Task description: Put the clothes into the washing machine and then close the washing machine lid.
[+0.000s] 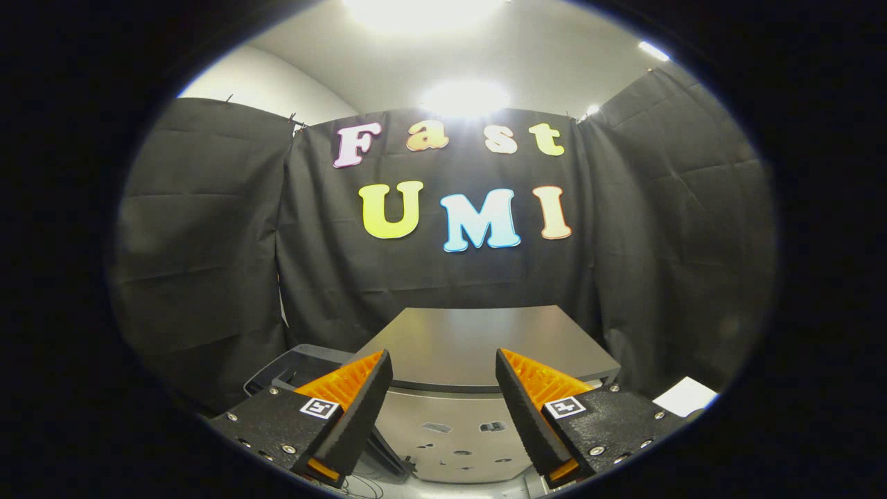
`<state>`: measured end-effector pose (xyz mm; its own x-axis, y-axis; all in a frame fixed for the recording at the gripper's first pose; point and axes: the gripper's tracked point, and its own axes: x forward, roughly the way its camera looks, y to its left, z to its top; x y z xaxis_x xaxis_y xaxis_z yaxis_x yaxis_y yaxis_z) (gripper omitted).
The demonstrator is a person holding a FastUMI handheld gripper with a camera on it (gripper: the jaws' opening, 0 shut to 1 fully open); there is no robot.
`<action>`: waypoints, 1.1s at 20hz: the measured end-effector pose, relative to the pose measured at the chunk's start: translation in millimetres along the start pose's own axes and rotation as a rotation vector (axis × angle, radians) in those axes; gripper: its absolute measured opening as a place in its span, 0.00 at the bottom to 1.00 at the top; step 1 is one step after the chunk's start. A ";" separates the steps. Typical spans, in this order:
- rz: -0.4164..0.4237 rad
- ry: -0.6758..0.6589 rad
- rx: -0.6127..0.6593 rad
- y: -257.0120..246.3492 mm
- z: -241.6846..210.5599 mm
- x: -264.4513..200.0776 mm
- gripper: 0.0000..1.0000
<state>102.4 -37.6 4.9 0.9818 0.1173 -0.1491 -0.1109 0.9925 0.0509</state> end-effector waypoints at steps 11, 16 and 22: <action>-0.042 0.022 0.019 -28.9 -19.2 -9.8 0.92; -0.049 0.020 0.018 -34.7 -16.8 -7.0 0.92; -0.045 0.007 0.028 -34.3 -14.8 -4.5 0.92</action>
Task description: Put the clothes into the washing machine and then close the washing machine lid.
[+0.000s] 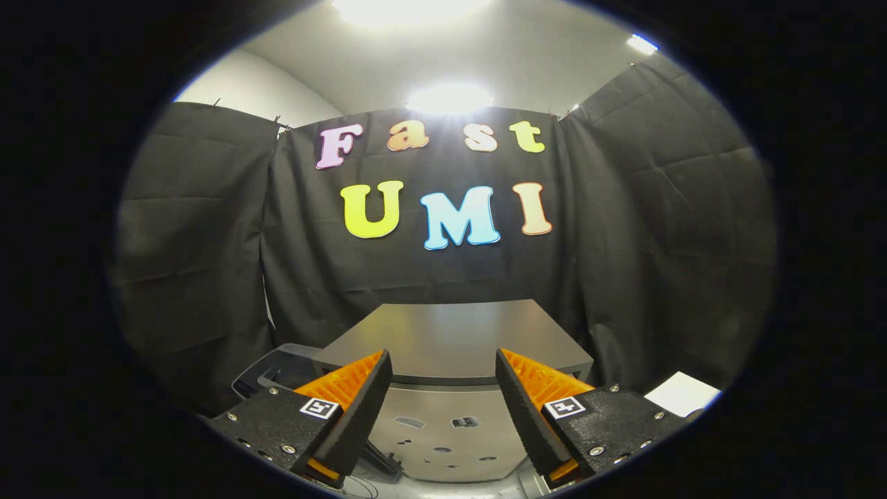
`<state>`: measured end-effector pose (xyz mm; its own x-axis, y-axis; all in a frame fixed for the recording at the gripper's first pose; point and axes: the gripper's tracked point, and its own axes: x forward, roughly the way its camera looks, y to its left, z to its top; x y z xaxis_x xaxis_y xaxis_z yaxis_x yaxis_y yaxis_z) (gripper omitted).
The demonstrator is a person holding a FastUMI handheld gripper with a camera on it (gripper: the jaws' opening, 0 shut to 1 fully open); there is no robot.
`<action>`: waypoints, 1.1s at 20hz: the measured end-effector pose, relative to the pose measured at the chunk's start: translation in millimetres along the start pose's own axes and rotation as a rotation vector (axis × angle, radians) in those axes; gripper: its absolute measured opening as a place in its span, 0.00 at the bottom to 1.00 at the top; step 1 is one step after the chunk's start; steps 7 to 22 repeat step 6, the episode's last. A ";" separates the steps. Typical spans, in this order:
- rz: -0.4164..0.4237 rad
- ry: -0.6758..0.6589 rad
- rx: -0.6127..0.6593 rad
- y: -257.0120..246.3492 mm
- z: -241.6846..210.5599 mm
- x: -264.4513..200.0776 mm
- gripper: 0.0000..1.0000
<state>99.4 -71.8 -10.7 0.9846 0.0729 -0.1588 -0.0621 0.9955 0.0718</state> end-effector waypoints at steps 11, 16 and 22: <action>-0.007 0.014 0.032 1.8 -16.6 -2.1 0.92; -0.007 0.014 0.032 1.8 -16.6 -2.1 0.92; -0.007 0.014 0.032 1.8 -16.6 -2.1 0.92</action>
